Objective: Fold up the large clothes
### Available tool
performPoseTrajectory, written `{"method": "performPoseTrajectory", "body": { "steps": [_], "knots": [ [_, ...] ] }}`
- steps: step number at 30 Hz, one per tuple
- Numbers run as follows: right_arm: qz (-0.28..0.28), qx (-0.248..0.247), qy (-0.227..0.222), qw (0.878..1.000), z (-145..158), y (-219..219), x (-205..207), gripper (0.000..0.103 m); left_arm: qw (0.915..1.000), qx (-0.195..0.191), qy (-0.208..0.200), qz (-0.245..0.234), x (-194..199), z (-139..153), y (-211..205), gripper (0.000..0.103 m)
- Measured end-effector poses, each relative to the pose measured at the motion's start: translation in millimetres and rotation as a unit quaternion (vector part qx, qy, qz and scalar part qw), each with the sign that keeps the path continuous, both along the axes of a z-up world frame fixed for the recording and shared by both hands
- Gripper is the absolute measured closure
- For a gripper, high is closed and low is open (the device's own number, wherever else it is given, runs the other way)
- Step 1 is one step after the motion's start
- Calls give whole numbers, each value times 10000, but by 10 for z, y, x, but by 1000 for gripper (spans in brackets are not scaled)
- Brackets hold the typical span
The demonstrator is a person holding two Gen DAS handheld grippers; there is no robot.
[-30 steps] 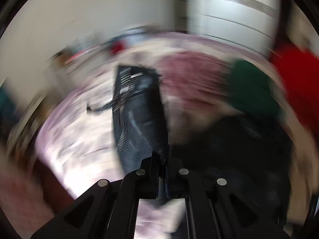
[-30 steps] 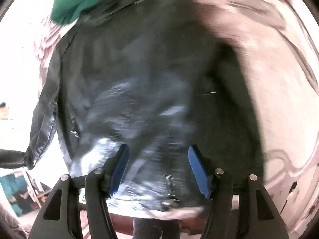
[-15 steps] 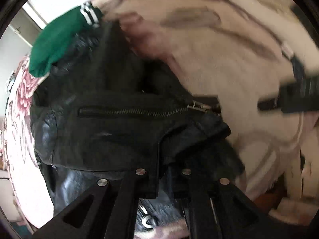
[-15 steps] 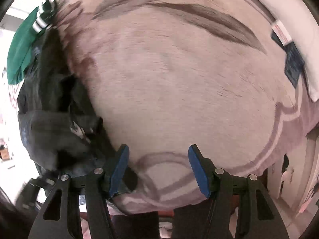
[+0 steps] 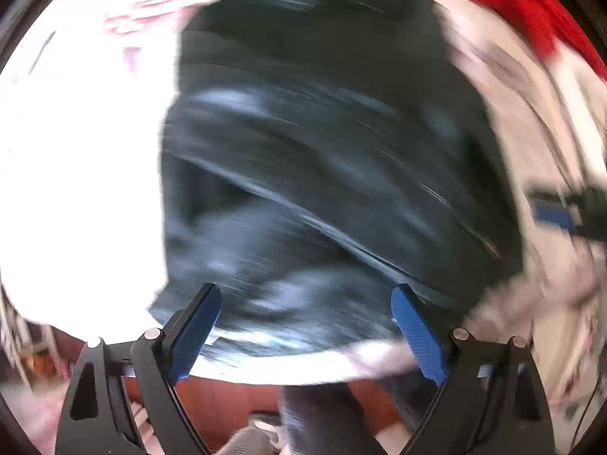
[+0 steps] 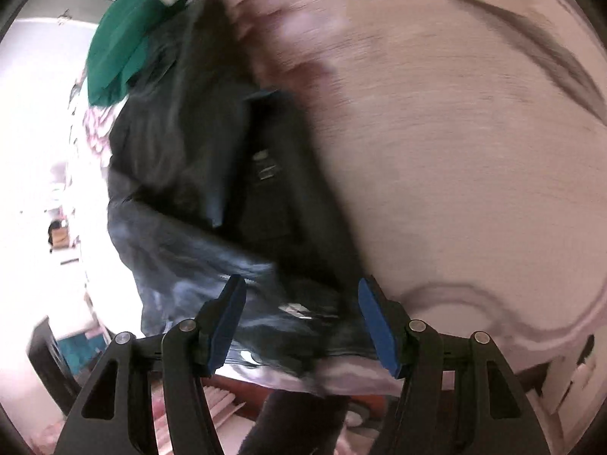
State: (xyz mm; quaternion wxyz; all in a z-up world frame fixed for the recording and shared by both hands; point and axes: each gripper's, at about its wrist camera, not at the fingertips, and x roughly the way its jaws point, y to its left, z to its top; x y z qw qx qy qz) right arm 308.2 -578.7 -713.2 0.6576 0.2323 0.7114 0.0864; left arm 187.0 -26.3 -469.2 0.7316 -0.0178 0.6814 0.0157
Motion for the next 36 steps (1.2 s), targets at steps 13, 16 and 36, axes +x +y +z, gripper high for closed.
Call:
{"method": "performPoseTrajectory", "body": {
  "steps": [13,16,36],
  "knots": [
    [1307,-186,-135,9912,-488,922,484,39,9918,1174,-308,400,1747,-902,936,9],
    [1576,102,219,9872,-631,974,534,39,9895,1387,-357,174,1850,-1017,808,0],
    [117,-339,-352,9987,88,408,528,73,9839,928,-1244,886,1366,45,1010,0]
  ]
}}
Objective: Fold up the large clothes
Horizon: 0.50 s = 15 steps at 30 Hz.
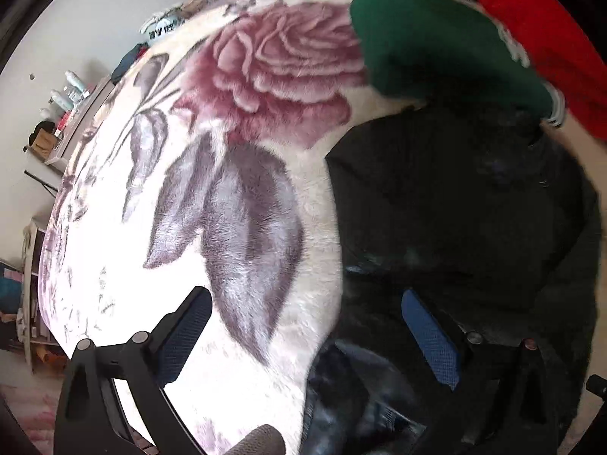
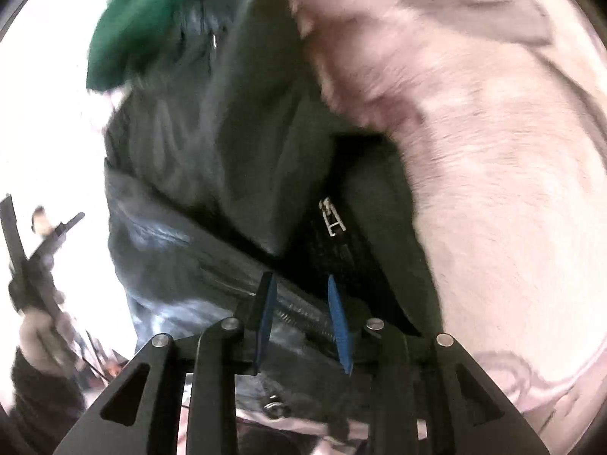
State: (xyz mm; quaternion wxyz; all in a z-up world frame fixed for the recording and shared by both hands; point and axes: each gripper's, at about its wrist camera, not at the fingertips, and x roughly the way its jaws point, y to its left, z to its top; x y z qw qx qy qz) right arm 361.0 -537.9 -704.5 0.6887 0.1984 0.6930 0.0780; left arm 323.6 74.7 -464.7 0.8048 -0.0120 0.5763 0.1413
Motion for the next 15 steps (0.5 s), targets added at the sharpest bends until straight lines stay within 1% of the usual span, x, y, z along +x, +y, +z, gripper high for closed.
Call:
{"method": "performPoseTrajectory", "body": {
  "steps": [1,2,4,5,7,8,9,11,12,13,15],
  "knots": [
    [12,74,1,10000,34,-2,-38,73,10000,-30,10,-69,-53,11,-63,0],
    [60,222,103,9997,17,7,-84,73,9998,-62,72,-162,-62,-39,-132,0],
    [150,361,351,9986,-102,87,-138,73,9991,-18,335,-259,-50,-280,-272,0],
    [211,319,476,9981,-195,151,-156,73,9982,-11,528,-284,-20,-451,-294,0],
    [392,-100,705,9967,-443,247,-225,73,9954,66,912,-283,35,-767,-312,0],
    [454,-362,840,9948,-583,256,-243,75,9948,-1,977,-285,63,-875,-287,0],
    [492,-465,909,9936,-695,250,-245,83,9943,-86,1018,-292,86,-976,-272,0],
    [509,-557,1051,9916,-742,272,-191,85,9942,-179,1031,-257,100,-967,-267,0],
    [462,-568,1159,9906,-695,280,-141,85,9945,-144,998,-292,109,-903,-276,0],
    [413,-522,1129,9914,-608,271,-80,82,9949,-83,947,-344,107,-822,-284,0],
    [212,-385,844,9955,-321,208,68,82,9965,-32,764,-350,75,-629,-267,0]
  ]
}}
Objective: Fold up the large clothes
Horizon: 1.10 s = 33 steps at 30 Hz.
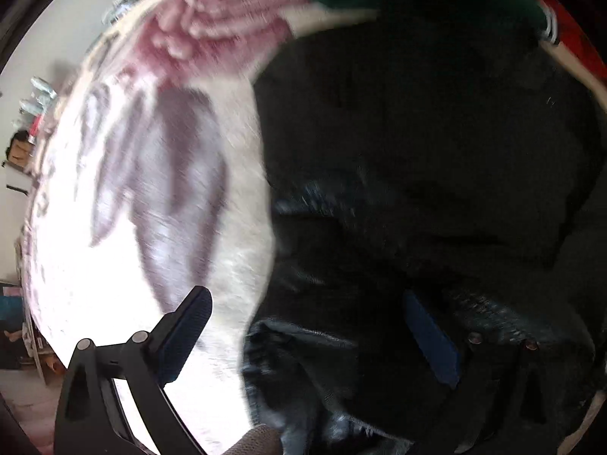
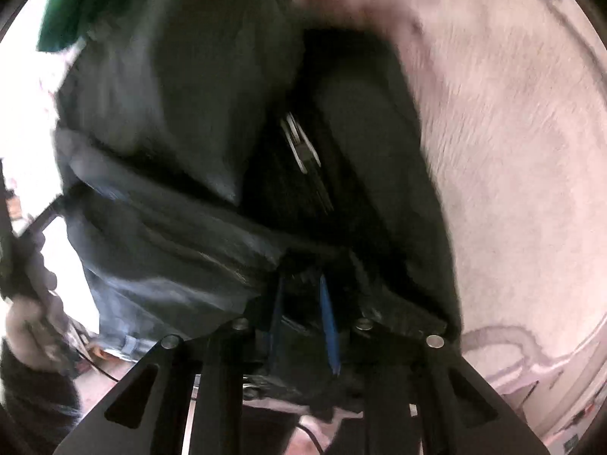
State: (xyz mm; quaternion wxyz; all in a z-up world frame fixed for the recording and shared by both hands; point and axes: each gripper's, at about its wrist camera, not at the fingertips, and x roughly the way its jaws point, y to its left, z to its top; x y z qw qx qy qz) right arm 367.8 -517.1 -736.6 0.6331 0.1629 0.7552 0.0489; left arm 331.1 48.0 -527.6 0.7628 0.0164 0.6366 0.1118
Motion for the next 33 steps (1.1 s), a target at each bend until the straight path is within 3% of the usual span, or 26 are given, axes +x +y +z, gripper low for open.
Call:
{"method": "performPoseTrajectory", "body": {
  "steps": [5,9,11,12,13,15,17,18,20,26,30,33],
  "knots": [
    [-617,191,-866,9941,564,-255,743,82,9991,103,-346,220,81,449,152,0],
    [-761,277,-1324,9879,572,-348,1553,82,9976,375,-477,320,382,502,230,0],
    [-730,343,-1172,9898,465,-329,1961,82,9973,471,-466,318,619,445,257,0],
    [-617,369,-1077,9916,388,-224,2115,73,9971,520,-475,290,702,409,252,0],
    [-461,418,-1009,9929,351,-184,2280,54,9969,607,-445,235,863,357,255,0],
    [0,135,-985,9950,248,-1,2516,47,9966,698,-400,148,1015,273,267,0],
    [535,-457,-1052,9920,155,169,2616,58,9958,869,-296,7,1204,128,247,0],
    [741,-789,-1087,9882,99,225,2667,78,9953,935,-231,-50,1264,60,240,0],
    [801,-1366,-1084,9814,-24,189,2759,88,9937,1109,-61,-179,1403,-117,251,0],
    [684,-1413,-868,9838,-259,170,2856,87,9935,1076,108,-348,1552,-220,265,0],
    [11,-800,-806,9935,124,-17,2878,84,9937,1072,-84,-323,1487,-15,286,0],
    [0,-465,-984,9941,392,-56,2726,84,9941,1026,-255,-244,1430,136,318,0]
  ]
}}
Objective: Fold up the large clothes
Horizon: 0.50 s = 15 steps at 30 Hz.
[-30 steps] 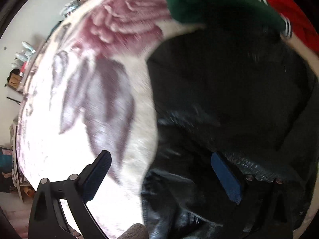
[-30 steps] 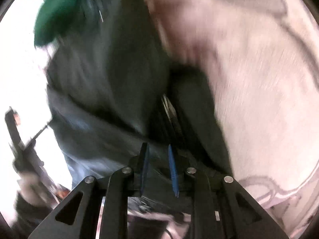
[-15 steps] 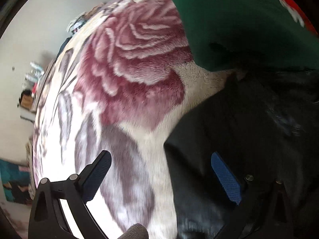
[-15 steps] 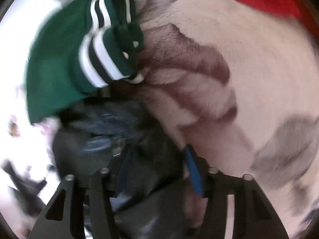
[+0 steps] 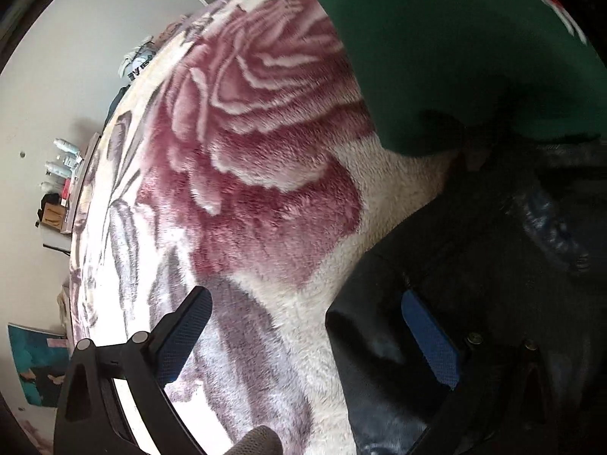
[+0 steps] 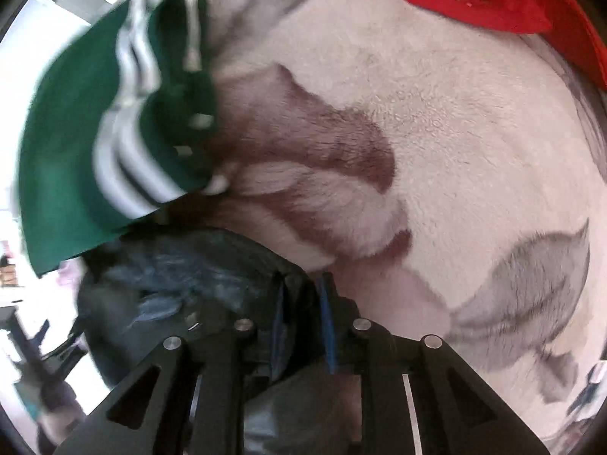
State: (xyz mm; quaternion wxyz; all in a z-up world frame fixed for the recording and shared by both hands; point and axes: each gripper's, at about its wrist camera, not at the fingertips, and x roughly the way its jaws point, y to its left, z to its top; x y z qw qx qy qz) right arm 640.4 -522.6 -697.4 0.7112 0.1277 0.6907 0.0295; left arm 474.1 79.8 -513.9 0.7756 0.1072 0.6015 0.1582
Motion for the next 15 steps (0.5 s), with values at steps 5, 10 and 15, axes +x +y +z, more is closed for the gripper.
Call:
{"method": "performPoseTrajectory", "body": {
  "steps": [5,10,15],
  "knots": [
    [294,-558,-123,9979,81,60,-146,84,9998,70,201,39,70,-220,11,0],
    [431,-351,240,9982,-241,99,-148,84,9995,6,304,21,118,-426,40,0],
    [-67,-354,765,9964,-482,-82,-40,79,9996,-98,243,101,89,-321,72,0]
  ]
}}
